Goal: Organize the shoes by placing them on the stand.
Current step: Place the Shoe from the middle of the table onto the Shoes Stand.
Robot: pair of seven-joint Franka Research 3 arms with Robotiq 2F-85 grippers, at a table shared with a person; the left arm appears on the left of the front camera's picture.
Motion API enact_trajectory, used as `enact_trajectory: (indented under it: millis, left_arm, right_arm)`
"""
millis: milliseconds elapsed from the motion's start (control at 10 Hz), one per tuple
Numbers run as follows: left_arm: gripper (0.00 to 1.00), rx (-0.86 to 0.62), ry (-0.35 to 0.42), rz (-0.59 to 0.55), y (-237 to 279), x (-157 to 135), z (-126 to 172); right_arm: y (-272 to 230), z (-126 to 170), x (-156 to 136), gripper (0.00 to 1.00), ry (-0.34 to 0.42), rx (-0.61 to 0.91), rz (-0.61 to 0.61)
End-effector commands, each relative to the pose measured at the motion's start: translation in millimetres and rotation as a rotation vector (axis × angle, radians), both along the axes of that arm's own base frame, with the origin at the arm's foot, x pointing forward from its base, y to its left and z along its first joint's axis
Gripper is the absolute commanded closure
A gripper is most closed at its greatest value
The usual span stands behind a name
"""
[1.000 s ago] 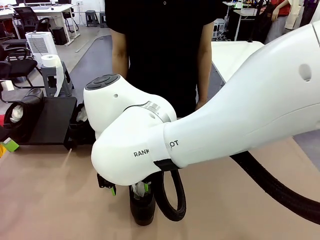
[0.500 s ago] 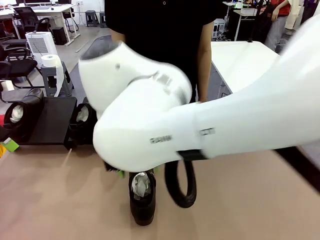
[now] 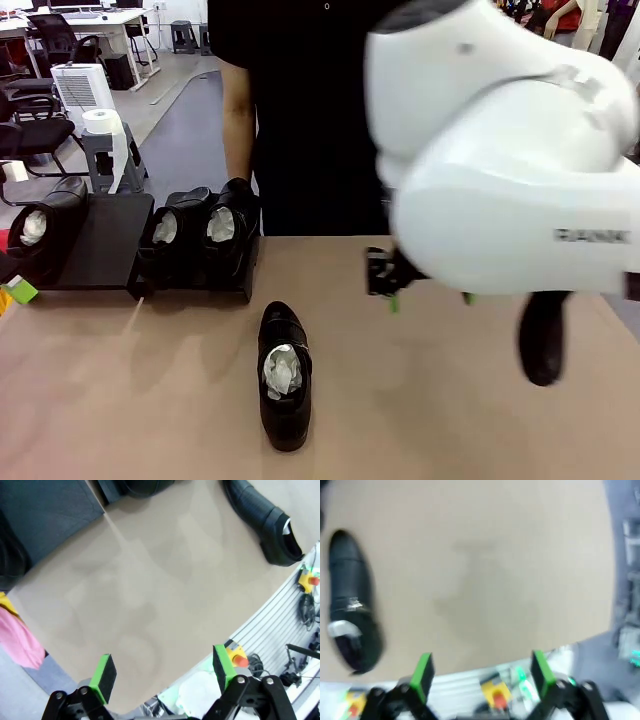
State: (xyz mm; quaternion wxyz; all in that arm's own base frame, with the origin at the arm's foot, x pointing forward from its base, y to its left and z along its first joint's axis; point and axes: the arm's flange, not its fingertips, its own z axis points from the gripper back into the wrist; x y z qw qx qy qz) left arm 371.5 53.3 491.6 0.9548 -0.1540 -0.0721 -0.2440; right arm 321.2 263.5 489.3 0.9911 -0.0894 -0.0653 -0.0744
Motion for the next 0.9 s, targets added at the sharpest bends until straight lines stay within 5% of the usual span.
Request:
enact_trajectory:
  millis: [0, 200, 400, 500, 700, 800]
  left_arm:
    - [0.00, 0.009, -0.007, -0.003, -12, -3, 4]
    - [0.00, 0.046, -0.037, -0.070, -64, -16, 15]
    - [0.00, 0.019, 0.044, 0.068, -113, -19, 21]
    - [0.00, 0.025, 0.072, 0.132, -134, -17, 22]
    - [0.00, 0.077, 0.052, 0.198, -127, -9, 26]
    - [0.00, 0.043, 0.069, 0.107, -144, -22, 23]
  right_arm:
    - [-39, -9, -15, 0.00, -0.011, 0.095, -0.089]
    - [-53, -22, -18, 0.00, -0.034, 0.149, -0.155]
    - [-64, -35, -18, 0.00, -0.071, 0.261, -0.291]
    - [-61, -20, -15, 0.00, -0.018, 0.145, -0.184]
    - [-61, -20, -15, 0.00, -0.018, 0.145, -0.184]
    - [-61, -20, -15, 0.00, -0.018, 0.145, -0.184]
